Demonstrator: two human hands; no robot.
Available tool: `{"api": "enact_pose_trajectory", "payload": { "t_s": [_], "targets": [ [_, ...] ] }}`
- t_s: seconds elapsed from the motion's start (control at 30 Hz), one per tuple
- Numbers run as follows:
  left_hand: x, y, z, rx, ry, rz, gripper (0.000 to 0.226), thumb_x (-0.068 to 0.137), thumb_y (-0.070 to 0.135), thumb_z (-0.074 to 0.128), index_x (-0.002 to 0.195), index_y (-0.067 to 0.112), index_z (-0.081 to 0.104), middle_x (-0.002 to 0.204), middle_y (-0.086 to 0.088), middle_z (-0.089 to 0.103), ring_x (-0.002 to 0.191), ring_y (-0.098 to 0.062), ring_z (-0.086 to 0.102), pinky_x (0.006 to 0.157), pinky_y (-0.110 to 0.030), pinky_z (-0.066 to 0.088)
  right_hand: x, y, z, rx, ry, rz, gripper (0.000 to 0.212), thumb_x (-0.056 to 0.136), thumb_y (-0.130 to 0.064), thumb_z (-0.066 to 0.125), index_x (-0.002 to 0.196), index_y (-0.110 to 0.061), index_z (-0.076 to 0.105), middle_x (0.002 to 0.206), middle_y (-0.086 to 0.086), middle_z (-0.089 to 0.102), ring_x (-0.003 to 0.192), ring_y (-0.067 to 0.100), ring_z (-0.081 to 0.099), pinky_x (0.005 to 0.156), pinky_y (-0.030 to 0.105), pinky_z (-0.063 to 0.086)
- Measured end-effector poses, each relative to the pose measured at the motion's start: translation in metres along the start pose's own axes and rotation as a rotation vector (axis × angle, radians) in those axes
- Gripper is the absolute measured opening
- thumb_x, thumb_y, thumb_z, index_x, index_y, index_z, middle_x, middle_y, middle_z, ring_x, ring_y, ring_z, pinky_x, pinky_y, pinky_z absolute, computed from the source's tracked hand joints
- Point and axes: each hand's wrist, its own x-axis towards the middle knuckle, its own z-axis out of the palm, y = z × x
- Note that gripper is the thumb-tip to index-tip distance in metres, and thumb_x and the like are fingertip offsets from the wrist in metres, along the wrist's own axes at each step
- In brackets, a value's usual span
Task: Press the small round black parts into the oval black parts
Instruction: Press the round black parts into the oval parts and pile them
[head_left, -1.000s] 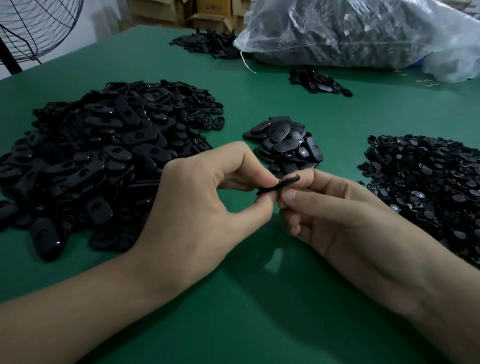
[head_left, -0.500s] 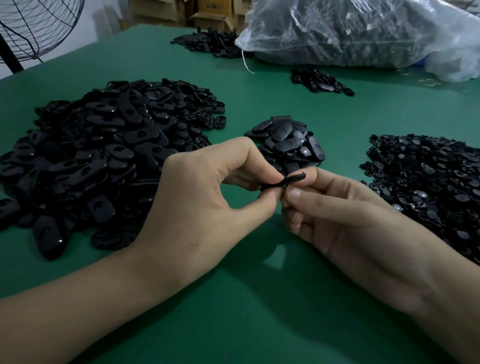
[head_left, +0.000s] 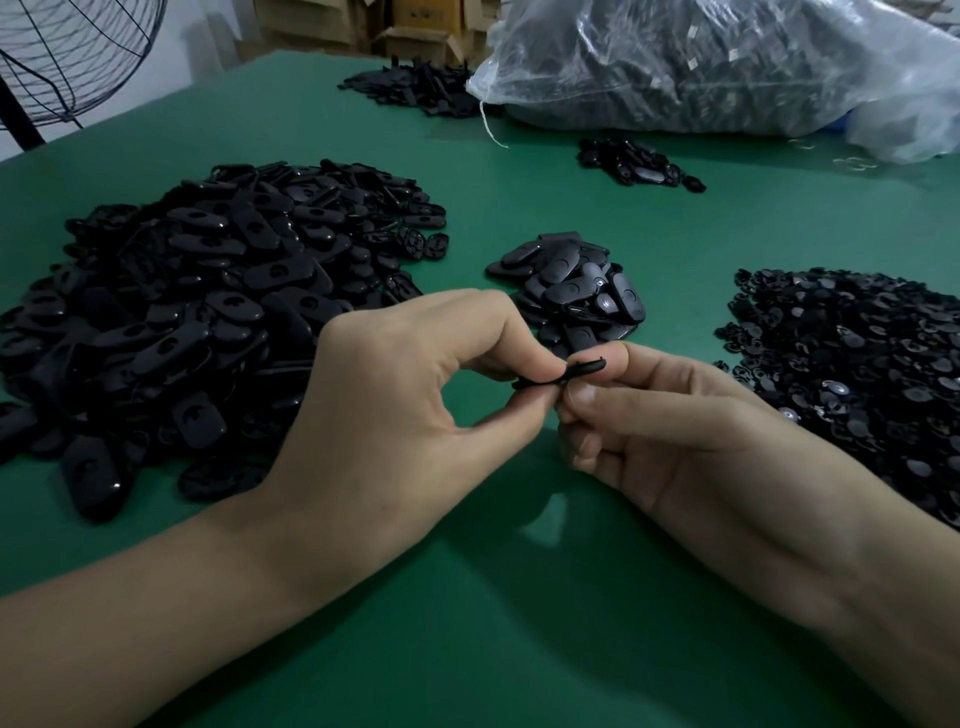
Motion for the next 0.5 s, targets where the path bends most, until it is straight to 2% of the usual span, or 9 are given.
{"api": "enact_pose_trajectory", "payload": {
  "t_s": [0.17,0.23,0.5],
  "targets": [
    [-0.0003,-0.0009,0.0007,0.045,0.005,0.007,0.010,0.084,0.021,0.079,0.082,0.016,0.071,0.092,0.005,0.070,0.082,-0.016,0.070,0.076,-0.036,0.054,0.0001,0.0001,-0.0006,-0.011,-0.010,-0.007,0.016,0.067,-0.010,0.078,0.082,-0.014,0.076,0.077,0.007,0.068,0.061,0.013,0.059,0.064,0.021,0.053],
    [-0.0009,-0.0013,0.0004,0.064,0.008,0.025,0.009,0.084,0.023,0.075,0.082,0.015,0.071,0.084,0.004,0.072,0.081,-0.017,0.071,0.075,-0.038,0.055,-0.0003,0.0001,-0.0009,-0.013,-0.018,-0.005,0.015,0.069,-0.008,0.077,0.083,-0.013,0.075,0.077,0.007,0.068,0.061,0.014,0.059,0.065,0.022,0.053],
    [-0.0025,-0.0032,-0.0004,0.151,0.018,0.053,0.012,0.081,0.013,0.083,0.084,0.011,0.072,0.085,0.000,0.075,0.082,-0.020,0.073,0.075,-0.043,0.058,-0.0014,0.0000,-0.0001,-0.015,-0.014,-0.004,0.014,0.070,-0.006,0.076,0.081,-0.013,0.074,0.076,0.007,0.068,0.060,0.014,0.061,0.066,0.023,0.055]
  ]
}}
